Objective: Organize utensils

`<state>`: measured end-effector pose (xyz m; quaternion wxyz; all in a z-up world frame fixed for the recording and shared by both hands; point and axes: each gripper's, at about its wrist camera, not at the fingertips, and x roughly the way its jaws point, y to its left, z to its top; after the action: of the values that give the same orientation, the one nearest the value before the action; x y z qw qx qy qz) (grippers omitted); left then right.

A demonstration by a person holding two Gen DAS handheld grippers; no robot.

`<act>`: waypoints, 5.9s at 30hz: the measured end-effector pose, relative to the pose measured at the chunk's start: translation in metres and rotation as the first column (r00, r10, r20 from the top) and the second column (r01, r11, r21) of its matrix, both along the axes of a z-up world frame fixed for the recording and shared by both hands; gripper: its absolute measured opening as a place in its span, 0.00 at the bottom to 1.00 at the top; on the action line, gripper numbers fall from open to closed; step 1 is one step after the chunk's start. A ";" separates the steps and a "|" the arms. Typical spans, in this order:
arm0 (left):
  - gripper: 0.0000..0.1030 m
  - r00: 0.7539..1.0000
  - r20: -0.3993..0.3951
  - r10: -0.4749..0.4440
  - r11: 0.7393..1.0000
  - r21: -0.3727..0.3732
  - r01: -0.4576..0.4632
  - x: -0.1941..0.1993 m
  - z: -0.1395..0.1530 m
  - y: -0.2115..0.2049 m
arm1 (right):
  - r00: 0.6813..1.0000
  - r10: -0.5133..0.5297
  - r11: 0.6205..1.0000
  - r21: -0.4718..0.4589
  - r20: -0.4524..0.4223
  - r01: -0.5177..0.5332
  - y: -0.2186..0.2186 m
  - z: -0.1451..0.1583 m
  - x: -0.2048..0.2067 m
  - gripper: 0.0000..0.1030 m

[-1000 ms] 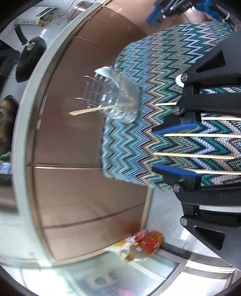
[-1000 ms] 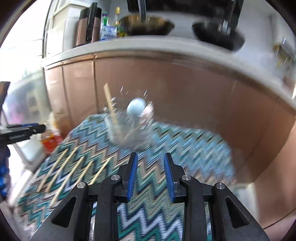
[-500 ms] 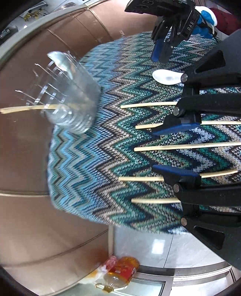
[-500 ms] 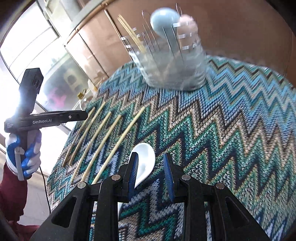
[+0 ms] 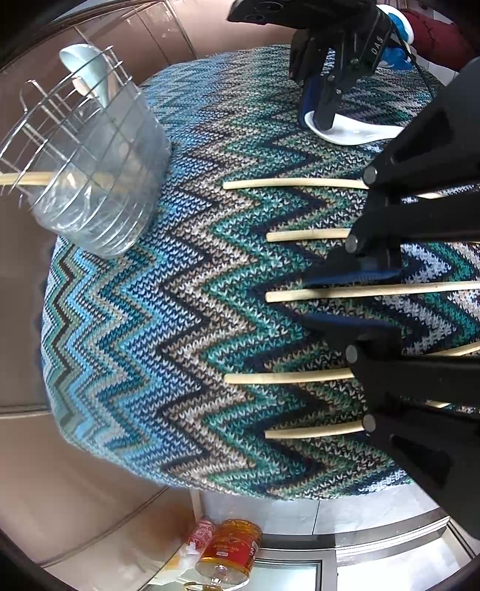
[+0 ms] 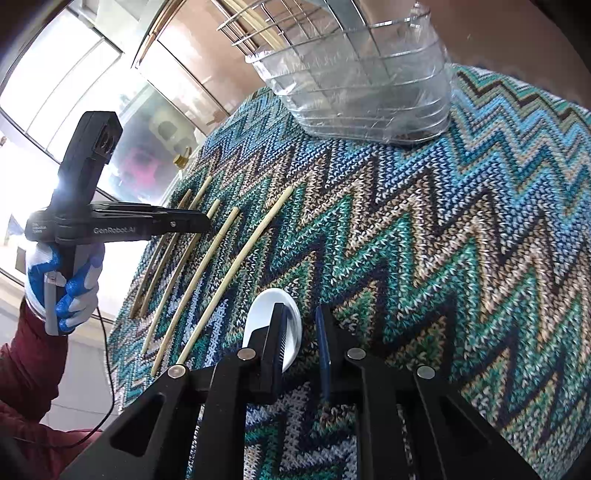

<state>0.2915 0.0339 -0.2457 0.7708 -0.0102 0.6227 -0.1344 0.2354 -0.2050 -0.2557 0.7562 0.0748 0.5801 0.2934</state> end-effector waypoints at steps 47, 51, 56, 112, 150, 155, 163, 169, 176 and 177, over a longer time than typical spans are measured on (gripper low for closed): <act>0.06 0.412 0.823 0.392 0.920 -0.358 -0.161 0.054 0.191 -0.063 | 0.493 -0.236 0.882 -0.028 0.838 0.470 0.012 0.160 0.074 0.06; 0.18 0.427 0.819 0.383 0.924 -0.341 -0.176 0.058 0.183 -0.062 | 0.506 -0.256 0.880 -0.018 0.824 0.474 0.006 0.150 0.068 0.13; 0.28 0.427 0.824 0.374 0.927 -0.326 -0.183 0.038 0.187 -0.054 | 0.494 -0.263 0.875 -0.011 0.829 0.483 0.005 0.159 0.053 0.21; 0.34 0.496 0.860 0.120 0.927 0.082 -0.367 -0.156 0.207 -0.030 | 0.674 0.103 0.873 -0.391 0.732 0.291 0.115 0.170 -0.221 0.34; 0.36 0.427 0.899 0.096 0.923 0.081 -0.377 -0.146 0.206 -0.055 | 0.728 0.221 0.854 -0.489 0.649 0.177 0.147 0.146 -0.214 0.61; 0.39 0.402 0.911 0.094 0.916 0.079 -0.394 -0.149 0.207 -0.054 | 0.719 0.242 0.840 -0.511 0.651 0.180 0.149 0.144 -0.211 0.73; 0.41 0.371 0.925 0.084 0.913 0.078 -0.401 -0.154 0.208 -0.055 | 0.725 0.276 0.827 -0.540 0.631 0.155 0.154 0.139 -0.208 0.80; 0.41 0.370 0.926 0.078 0.911 0.084 -0.404 -0.154 0.207 -0.055 | 0.730 0.294 0.818 -0.557 0.617 0.141 0.161 0.135 -0.210 0.82; 0.41 0.376 0.923 0.085 0.910 0.082 -0.407 -0.152 0.205 -0.052 | 0.736 0.306 0.813 -0.568 0.604 0.128 0.166 0.133 -0.211 0.82; 0.41 0.376 0.923 0.085 0.909 0.083 -0.409 -0.151 0.204 -0.051 | 0.737 0.307 0.812 -0.569 0.602 0.126 0.168 0.132 -0.212 0.82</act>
<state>0.1405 -0.0175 -0.0414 0.9854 0.0858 0.1120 0.0952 0.0230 -0.0371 -0.1233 0.8824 -0.2975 0.3325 0.1493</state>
